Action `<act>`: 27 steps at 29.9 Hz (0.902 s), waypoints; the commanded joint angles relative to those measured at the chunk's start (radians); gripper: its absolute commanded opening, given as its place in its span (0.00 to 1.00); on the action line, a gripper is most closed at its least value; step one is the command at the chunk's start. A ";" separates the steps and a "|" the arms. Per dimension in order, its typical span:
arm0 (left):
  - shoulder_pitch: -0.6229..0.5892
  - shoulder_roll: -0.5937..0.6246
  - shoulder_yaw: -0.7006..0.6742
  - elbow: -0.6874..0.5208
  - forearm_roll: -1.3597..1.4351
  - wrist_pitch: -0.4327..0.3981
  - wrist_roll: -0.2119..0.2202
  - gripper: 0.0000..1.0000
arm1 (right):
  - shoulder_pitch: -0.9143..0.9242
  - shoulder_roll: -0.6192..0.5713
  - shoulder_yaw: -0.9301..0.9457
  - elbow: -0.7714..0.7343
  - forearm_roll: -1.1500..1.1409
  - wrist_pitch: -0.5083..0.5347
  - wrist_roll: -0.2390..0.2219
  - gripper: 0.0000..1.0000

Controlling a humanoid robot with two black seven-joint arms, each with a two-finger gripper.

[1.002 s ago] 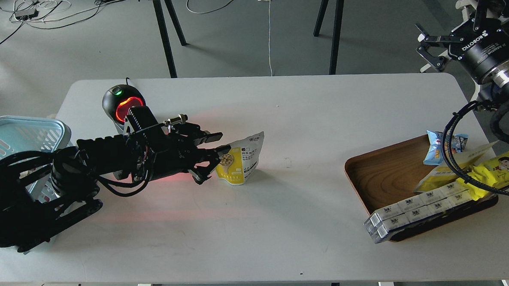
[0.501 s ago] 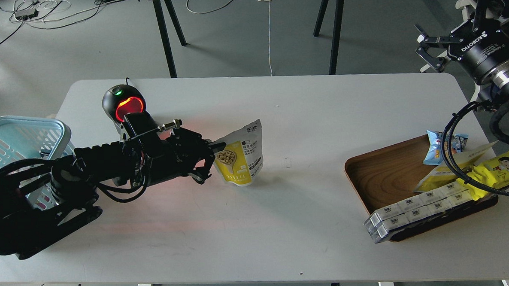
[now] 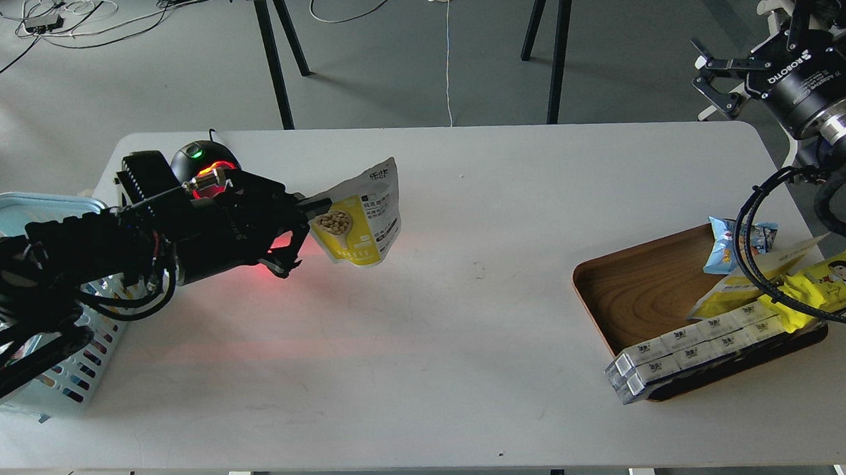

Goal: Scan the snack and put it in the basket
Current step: 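Lift the packet with the left gripper and hold it before the scanner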

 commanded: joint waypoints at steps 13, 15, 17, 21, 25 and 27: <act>-0.012 0.218 -0.002 -0.083 -0.036 -0.197 -0.011 0.00 | 0.000 0.005 -0.003 0.000 -0.001 -0.001 0.000 1.00; -0.018 0.216 -0.006 -0.083 -0.037 -0.200 -0.011 0.00 | 0.000 0.006 -0.004 0.000 -0.001 -0.001 0.000 1.00; -0.029 0.216 -0.007 -0.083 -0.037 -0.197 -0.011 0.00 | 0.000 0.006 -0.004 0.000 -0.001 -0.001 0.000 1.00; -0.043 0.216 -0.016 -0.085 -0.039 -0.196 -0.013 0.00 | 0.000 0.006 -0.004 0.000 -0.001 -0.001 0.000 1.00; -0.067 0.218 -0.031 -0.085 -0.052 -0.199 -0.016 0.00 | 0.000 0.006 -0.004 0.000 -0.001 -0.001 0.000 1.00; -0.090 0.218 -0.031 -0.083 -0.072 -0.205 -0.016 0.00 | 0.000 0.008 -0.004 0.000 -0.001 -0.001 0.000 1.00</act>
